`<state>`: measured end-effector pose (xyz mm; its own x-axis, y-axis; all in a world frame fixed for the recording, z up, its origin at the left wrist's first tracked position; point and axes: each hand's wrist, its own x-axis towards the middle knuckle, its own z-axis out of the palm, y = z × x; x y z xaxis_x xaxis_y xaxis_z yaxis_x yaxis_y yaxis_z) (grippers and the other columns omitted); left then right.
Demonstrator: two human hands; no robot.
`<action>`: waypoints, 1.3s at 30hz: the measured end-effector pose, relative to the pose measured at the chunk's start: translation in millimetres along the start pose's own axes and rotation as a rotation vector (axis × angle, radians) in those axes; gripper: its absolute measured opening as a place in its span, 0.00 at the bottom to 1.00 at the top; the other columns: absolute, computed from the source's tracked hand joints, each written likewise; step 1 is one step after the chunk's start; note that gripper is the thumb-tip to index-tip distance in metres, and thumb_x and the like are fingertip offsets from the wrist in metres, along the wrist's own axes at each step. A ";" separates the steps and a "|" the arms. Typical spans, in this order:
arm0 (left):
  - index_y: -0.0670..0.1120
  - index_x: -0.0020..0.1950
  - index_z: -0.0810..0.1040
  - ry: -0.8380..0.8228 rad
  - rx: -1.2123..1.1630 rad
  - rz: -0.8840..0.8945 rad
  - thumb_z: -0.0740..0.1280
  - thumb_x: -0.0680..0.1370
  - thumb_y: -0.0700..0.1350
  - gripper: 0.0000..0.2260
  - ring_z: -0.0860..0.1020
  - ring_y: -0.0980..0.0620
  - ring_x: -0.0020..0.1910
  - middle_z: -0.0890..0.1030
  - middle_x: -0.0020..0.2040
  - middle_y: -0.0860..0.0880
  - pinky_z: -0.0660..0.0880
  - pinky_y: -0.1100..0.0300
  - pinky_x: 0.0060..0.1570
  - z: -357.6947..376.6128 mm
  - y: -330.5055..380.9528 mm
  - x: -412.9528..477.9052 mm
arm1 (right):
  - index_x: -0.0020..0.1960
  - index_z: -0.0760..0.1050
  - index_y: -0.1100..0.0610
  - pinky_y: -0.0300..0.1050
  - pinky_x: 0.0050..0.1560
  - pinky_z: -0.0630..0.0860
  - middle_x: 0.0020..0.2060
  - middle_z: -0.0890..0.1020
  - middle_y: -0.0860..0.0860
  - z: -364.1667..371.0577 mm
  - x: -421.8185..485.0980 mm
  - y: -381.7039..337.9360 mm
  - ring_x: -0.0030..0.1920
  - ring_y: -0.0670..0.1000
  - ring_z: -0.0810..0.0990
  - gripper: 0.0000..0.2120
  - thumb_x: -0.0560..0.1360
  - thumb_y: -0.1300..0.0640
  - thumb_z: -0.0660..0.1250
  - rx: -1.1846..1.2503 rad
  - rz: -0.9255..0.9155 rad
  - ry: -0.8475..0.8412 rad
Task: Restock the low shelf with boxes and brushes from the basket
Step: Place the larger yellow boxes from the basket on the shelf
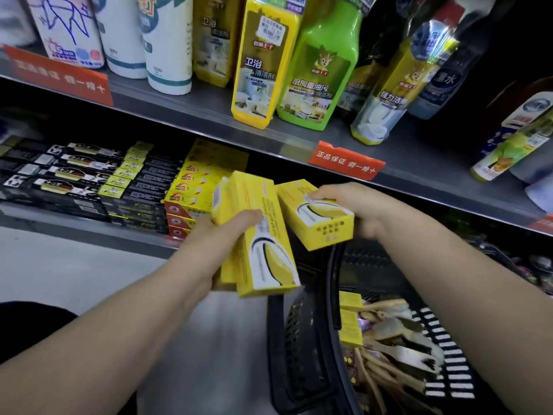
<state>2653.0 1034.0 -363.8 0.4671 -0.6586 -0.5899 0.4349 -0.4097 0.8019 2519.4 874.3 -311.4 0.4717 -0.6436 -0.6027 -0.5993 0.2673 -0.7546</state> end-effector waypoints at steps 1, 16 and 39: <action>0.50 0.60 0.66 0.066 0.003 0.039 0.74 0.66 0.57 0.28 0.80 0.47 0.46 0.79 0.52 0.49 0.76 0.56 0.32 -9.8 4.9 4.1 | 0.37 0.78 0.57 0.41 0.27 0.78 0.29 0.83 0.52 9.1 17.5 -2.9 0.26 0.50 0.81 0.09 0.76 0.60 0.65 -0.027 0.027 -0.010; 0.56 0.61 0.67 0.178 0.275 0.192 0.73 0.66 0.58 0.27 0.77 0.53 0.43 0.77 0.47 0.55 0.72 0.59 0.33 -78.1 31.5 53.6 | 0.75 0.50 0.56 0.44 0.42 0.67 0.58 0.75 0.62 64.3 183.3 49.7 0.45 0.55 0.72 0.38 0.73 0.60 0.69 -1.456 0.003 -0.251; 0.54 0.63 0.64 0.152 0.353 0.147 0.73 0.66 0.58 0.31 0.74 0.57 0.41 0.74 0.45 0.57 0.69 0.60 0.32 -66.1 21.9 70.2 | 0.75 0.53 0.55 0.46 0.46 0.71 0.62 0.74 0.58 76.4 185.0 61.2 0.57 0.58 0.75 0.41 0.70 0.56 0.73 -1.422 -0.025 -0.273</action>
<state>2746.1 1020.6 -393.9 0.6243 -0.6367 -0.4527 0.0765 -0.5269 0.8465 2619.4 826.4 -488.9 0.5004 -0.4396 -0.7459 -0.6356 -0.7715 0.0283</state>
